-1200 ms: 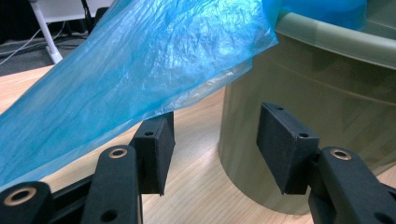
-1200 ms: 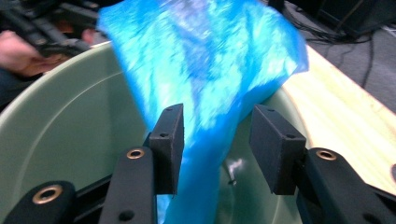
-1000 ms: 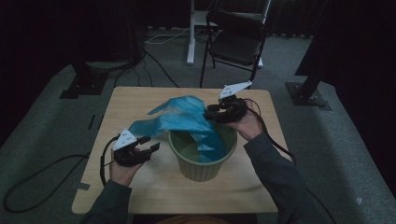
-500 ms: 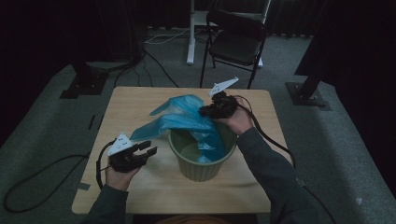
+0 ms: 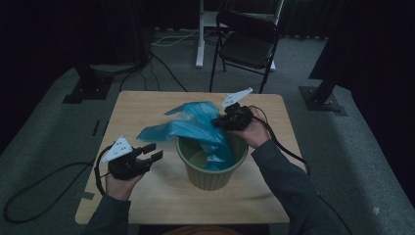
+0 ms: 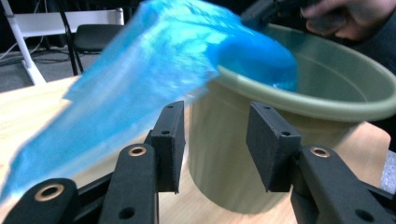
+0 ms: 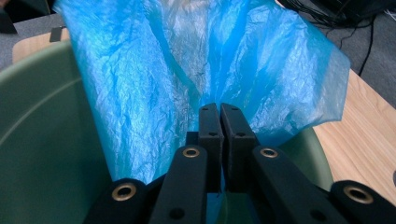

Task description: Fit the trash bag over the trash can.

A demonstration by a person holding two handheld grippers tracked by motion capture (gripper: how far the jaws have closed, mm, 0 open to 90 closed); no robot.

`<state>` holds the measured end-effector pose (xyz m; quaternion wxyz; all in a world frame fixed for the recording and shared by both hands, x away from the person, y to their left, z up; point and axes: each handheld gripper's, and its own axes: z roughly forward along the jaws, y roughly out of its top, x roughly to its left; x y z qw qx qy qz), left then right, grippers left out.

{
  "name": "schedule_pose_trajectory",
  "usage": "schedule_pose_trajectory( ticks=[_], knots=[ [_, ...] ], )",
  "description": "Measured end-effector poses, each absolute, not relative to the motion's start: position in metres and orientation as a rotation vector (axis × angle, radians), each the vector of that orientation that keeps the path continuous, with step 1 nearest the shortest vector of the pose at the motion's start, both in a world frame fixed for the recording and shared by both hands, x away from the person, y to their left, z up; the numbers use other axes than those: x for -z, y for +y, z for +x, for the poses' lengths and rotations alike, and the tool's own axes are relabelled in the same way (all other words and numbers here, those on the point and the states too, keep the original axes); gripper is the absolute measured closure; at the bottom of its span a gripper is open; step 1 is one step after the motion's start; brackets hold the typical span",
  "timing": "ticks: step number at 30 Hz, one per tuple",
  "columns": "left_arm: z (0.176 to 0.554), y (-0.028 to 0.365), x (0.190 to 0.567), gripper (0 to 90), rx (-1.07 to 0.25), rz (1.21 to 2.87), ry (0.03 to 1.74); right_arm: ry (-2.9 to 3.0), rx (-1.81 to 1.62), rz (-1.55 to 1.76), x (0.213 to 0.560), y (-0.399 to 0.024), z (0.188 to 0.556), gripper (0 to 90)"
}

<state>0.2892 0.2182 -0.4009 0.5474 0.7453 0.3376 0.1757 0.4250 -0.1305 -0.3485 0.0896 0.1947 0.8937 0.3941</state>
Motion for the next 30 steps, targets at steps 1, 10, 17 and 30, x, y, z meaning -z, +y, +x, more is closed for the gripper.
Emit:
schedule_pose_trajectory(
  ticks=[1, 10, 17, 30],
  knots=[
    [0.292, 0.218, 0.398, 56.5, -0.417, 1.766, 0.797, 2.658, -1.177, 0.587, 0.350, -0.133, 0.425, 88.4],
    [0.329, 0.208, 0.364, 54.3, -0.414, 1.757, 0.785, 2.652, -1.188, 0.582, 0.354, -0.146, 0.420, 89.5],
    [0.372, 0.183, 0.354, 52.5, -0.321, 1.811, 0.792, 2.662, -1.184, 0.506, 0.355, -0.143, 0.411, 89.5],
    [0.386, 0.158, 0.362, 77.9, -0.297, 1.875, 0.785, 2.634, -1.231, 0.504, 0.349, -0.147, 0.411, 74.3]
  ],
)
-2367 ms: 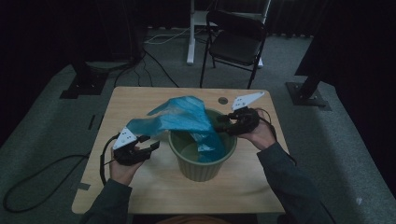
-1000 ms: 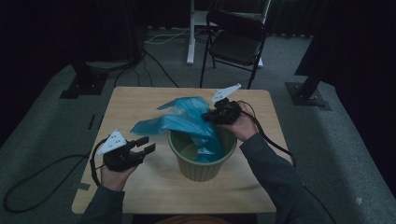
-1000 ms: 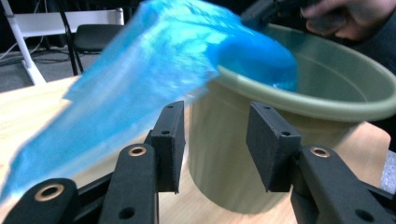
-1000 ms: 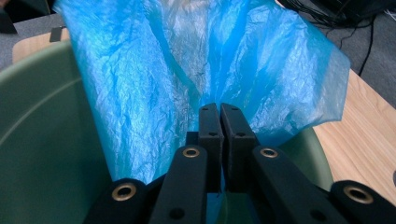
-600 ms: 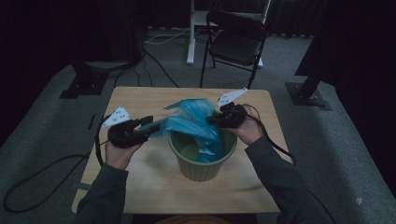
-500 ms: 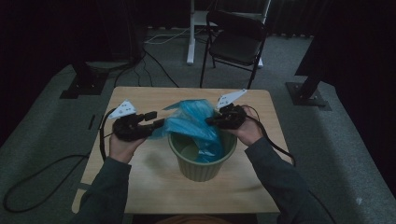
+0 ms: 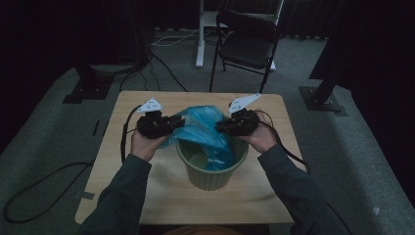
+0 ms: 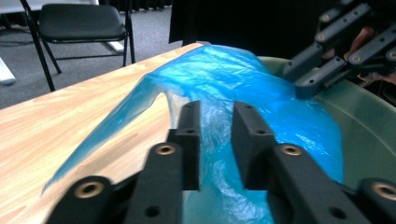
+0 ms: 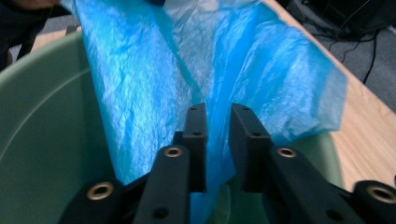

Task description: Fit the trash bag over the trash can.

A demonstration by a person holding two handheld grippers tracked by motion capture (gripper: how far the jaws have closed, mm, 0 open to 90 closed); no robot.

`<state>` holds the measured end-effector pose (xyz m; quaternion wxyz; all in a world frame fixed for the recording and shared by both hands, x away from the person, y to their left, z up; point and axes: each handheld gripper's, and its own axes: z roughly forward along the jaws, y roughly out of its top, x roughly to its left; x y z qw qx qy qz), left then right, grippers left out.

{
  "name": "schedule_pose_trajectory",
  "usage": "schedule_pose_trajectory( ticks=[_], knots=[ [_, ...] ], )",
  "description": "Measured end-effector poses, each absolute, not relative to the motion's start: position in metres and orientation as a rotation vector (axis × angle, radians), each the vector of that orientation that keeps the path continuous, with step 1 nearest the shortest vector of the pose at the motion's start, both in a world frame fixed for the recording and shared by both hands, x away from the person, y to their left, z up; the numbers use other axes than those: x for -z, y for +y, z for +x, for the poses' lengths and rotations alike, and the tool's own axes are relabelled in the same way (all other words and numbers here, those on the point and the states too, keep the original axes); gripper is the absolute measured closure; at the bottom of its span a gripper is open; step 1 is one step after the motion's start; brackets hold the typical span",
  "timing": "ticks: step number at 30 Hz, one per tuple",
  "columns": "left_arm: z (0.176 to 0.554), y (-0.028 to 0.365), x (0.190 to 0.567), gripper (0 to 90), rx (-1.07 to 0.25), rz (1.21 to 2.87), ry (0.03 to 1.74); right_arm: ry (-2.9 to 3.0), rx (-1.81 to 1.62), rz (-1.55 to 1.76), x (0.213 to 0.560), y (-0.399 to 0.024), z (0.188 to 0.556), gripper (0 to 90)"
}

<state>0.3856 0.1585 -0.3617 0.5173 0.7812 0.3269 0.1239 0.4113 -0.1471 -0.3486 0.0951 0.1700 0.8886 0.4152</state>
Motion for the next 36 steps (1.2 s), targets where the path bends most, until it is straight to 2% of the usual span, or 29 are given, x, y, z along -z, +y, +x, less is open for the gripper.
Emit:
schedule_pose_trajectory(
  ticks=[6, 14, 15, 16, 18, 20, 27, 36],
  knots=[
    [0.382, 0.153, 0.359, 84.3, -0.299, 1.874, 0.745, 2.588, -1.250, 0.518, 0.332, -0.135, 0.417, 68.9],
    [0.372, 0.145, 0.360, 87.0, -0.291, 1.884, 0.667, 2.580, -1.176, 0.557, 0.331, -0.111, 0.428, 65.9],
    [0.371, 0.144, 0.360, 87.0, -0.287, 1.886, 0.662, 2.580, -1.149, 0.564, 0.332, -0.110, 0.429, 67.5],
    [0.370, 0.143, 0.361, 86.9, -0.283, 1.886, 0.662, 2.594, -1.135, 0.573, 0.334, -0.109, 0.431, 75.7],
    [0.369, 0.143, 0.363, 86.1, -0.279, 1.886, 0.658, 2.606, -1.124, 0.571, 0.336, -0.110, 0.430, 85.4],
    [0.366, 0.143, 0.366, 82.6, -0.282, 1.903, 0.643, 2.601, -1.126, 0.561, 0.337, -0.113, 0.427, 89.7],
    [0.368, 0.158, 0.365, 78.3, -0.340, 1.895, 0.680, 2.581, -1.132, 0.480, 0.339, -0.129, 0.412, 90.0],
    [0.377, 0.149, 0.364, 75.7, -0.316, 1.896, 0.697, 2.543, -1.202, 0.465, 0.337, -0.136, 0.409, 90.0]
  ],
)
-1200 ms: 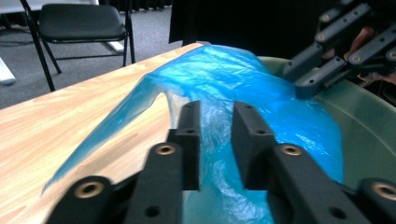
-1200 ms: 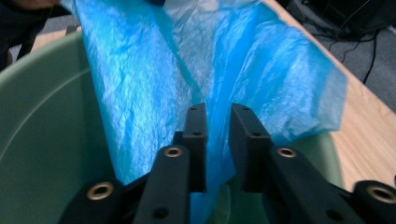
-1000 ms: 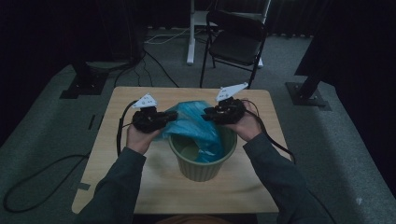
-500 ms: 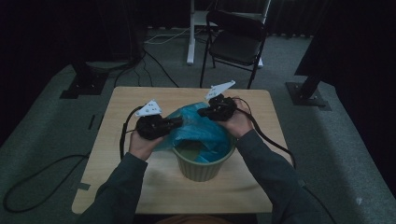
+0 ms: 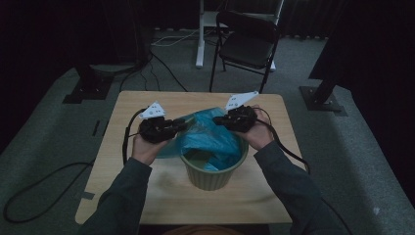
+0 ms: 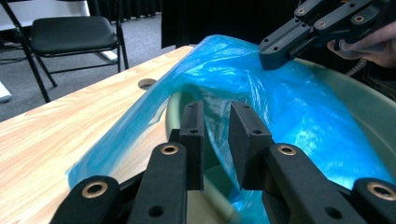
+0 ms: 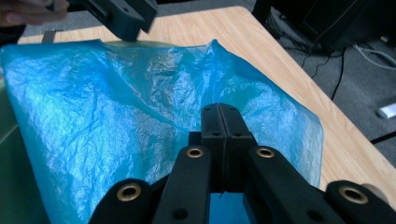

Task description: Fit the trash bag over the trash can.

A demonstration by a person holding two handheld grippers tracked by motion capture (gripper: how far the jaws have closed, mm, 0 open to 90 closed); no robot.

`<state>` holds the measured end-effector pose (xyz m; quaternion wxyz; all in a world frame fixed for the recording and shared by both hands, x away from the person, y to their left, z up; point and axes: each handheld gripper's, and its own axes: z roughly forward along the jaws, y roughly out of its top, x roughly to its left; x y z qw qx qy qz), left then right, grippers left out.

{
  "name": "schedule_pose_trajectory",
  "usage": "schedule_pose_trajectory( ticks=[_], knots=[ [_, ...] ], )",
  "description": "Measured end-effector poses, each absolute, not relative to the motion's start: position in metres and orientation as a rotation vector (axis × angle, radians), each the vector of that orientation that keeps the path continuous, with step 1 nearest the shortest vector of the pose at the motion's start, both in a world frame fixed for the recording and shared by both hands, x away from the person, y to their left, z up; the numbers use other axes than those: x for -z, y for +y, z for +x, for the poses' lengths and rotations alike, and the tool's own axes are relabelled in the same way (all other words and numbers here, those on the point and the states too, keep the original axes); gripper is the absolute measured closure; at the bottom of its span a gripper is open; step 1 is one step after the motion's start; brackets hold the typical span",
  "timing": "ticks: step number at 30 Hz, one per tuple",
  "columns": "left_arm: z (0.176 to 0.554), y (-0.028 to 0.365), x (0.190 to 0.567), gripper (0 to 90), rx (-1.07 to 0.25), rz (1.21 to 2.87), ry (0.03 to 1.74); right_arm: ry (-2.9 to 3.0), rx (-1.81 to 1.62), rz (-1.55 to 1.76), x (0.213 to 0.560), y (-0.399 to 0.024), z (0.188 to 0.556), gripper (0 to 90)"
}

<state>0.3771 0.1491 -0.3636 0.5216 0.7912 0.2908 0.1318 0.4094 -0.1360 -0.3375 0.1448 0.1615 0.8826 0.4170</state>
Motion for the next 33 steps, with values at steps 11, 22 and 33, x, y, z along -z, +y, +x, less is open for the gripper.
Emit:
schedule_pose_trajectory(
  ticks=[11, 22, 33],
  knots=[
    [0.378, 0.135, 0.360, 65.2, -0.309, 1.915, 0.672, 2.514, -1.269, 0.434, 0.334, -0.137, 0.405, 90.0],
    [0.383, 0.128, 0.361, 76.9, -0.327, 1.917, 0.678, 2.521, -1.302, 0.402, 0.333, -0.137, 0.404, 90.0],
    [0.380, 0.132, 0.358, 90.0, -0.389, 1.910, 0.686, 2.515, -1.309, 0.414, 0.334, -0.148, 0.403, 90.0]
  ],
)
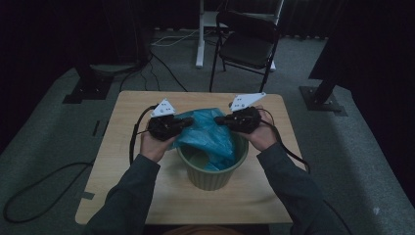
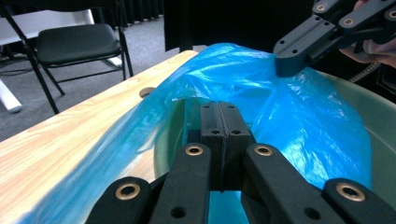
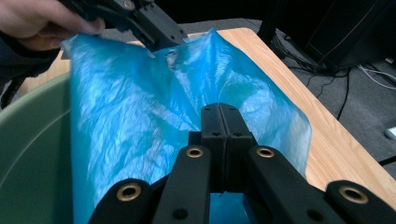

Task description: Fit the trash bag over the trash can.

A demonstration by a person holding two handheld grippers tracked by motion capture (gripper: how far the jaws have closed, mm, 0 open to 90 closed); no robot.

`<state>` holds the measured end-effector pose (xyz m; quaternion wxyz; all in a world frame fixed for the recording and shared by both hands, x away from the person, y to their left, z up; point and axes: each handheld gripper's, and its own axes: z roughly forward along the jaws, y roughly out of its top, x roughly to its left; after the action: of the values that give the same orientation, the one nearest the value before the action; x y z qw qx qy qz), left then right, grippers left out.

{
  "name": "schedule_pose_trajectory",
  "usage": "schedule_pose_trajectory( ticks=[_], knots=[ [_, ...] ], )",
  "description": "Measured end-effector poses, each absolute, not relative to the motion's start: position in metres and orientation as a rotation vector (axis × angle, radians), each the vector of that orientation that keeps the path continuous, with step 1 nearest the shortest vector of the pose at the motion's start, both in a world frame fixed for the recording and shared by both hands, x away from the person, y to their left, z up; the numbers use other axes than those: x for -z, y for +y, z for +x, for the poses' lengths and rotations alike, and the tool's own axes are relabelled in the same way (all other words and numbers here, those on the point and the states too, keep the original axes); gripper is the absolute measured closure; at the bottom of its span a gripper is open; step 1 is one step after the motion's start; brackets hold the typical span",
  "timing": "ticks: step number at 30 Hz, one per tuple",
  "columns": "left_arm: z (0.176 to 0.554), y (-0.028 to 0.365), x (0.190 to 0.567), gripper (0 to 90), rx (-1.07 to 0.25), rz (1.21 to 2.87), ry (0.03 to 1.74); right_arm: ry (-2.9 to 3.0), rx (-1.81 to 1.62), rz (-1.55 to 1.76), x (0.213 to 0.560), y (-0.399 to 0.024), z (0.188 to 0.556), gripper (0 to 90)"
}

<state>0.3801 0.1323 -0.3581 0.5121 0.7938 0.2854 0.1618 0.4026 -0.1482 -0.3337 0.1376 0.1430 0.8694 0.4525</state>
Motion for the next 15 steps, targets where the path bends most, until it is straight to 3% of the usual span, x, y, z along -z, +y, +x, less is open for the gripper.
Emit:
schedule_pose_trajectory(
  ticks=[15],
  knots=[
    [0.380, 0.164, 0.363, 90.0, -0.405, 1.860, 0.784, 2.523, -1.278, 0.460, 0.342, -0.171, 0.398, 90.0]
  ],
)
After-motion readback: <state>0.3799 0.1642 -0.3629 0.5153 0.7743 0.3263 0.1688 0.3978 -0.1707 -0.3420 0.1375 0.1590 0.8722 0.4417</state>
